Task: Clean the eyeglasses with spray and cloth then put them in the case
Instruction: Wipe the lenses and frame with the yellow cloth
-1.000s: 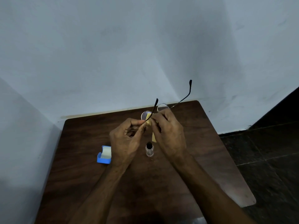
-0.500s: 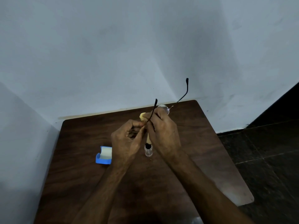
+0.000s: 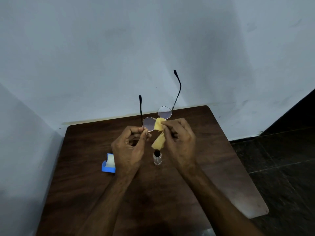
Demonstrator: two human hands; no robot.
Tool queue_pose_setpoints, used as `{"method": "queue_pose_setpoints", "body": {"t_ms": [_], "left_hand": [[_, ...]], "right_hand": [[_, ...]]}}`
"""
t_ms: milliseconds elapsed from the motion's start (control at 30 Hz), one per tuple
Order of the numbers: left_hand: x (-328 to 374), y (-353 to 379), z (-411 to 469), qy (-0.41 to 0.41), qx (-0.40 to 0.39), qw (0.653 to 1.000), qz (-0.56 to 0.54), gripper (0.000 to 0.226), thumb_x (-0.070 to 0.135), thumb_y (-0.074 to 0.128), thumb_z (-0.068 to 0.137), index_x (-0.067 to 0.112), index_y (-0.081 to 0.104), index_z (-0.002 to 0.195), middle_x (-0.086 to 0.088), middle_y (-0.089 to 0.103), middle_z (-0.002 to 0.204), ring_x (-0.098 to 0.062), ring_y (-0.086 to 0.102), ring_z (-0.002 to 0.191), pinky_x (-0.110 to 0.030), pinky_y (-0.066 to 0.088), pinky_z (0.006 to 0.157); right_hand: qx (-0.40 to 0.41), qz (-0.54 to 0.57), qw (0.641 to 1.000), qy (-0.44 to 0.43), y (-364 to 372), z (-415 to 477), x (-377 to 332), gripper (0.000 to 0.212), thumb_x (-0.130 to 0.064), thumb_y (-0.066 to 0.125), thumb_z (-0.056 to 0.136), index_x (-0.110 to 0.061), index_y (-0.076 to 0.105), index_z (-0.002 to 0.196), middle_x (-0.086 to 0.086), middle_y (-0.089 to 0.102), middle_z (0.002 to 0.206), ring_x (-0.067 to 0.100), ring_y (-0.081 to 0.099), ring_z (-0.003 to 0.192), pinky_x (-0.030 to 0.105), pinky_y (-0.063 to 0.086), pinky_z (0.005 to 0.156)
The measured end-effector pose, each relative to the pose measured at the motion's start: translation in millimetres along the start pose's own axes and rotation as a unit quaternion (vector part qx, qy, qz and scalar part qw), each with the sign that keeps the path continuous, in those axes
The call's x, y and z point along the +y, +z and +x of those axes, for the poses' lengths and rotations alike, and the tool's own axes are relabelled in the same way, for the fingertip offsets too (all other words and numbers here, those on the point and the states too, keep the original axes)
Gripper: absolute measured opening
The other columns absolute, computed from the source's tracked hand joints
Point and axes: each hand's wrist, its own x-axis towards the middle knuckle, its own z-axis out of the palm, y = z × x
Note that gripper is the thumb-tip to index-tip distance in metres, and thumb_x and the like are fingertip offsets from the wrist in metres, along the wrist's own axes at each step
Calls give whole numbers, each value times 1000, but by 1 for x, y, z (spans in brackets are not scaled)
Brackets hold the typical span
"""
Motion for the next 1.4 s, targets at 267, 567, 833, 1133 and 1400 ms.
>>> {"method": "queue_pose_setpoints", "body": {"t_ms": [267,567,833,1133,1400], "left_hand": [[4,-6,3,4,-41,999,-3,14,10,76,95,3,74,107,-2,80,94,-13,81,90,-38,67,84],[8,0,3,-33,-17,998,-41,15,16,76,95,4,74,104,-3,80,90,-18,81,85,-46,68,80],[5,-2,5,-75,22,995,-62,16,15,75,95,2,72,104,-4,80,92,-21,82,88,-49,68,79],[10,-11,9,57,-43,997,41,11,6,80,93,3,75,102,0,79,93,-7,78,90,-22,62,83],[1,-21,10,80,-69,992,71,16,17,77,94,3,75,102,-1,77,94,-9,77,89,-20,61,83]], "right_hand": [[-58,-60,993,-77,0,5,6,30,-10,71,98,-9,71,128,4,60,107,12,60,84,32,58,65],[-8,-92,989,-118,7,14,5,8,-6,72,97,-2,72,105,10,63,102,18,63,81,37,58,65],[4,-11,999,-41,-3,21,6,9,0,76,90,-5,73,96,4,63,101,13,64,86,34,57,74],[-10,-164,984,-61,6,43,-2,16,-10,67,96,-8,75,109,10,67,112,30,67,92,44,59,69],[-50,-163,985,-35,3,22,5,9,-9,72,93,-10,76,101,5,70,101,21,63,92,39,57,72]]}}
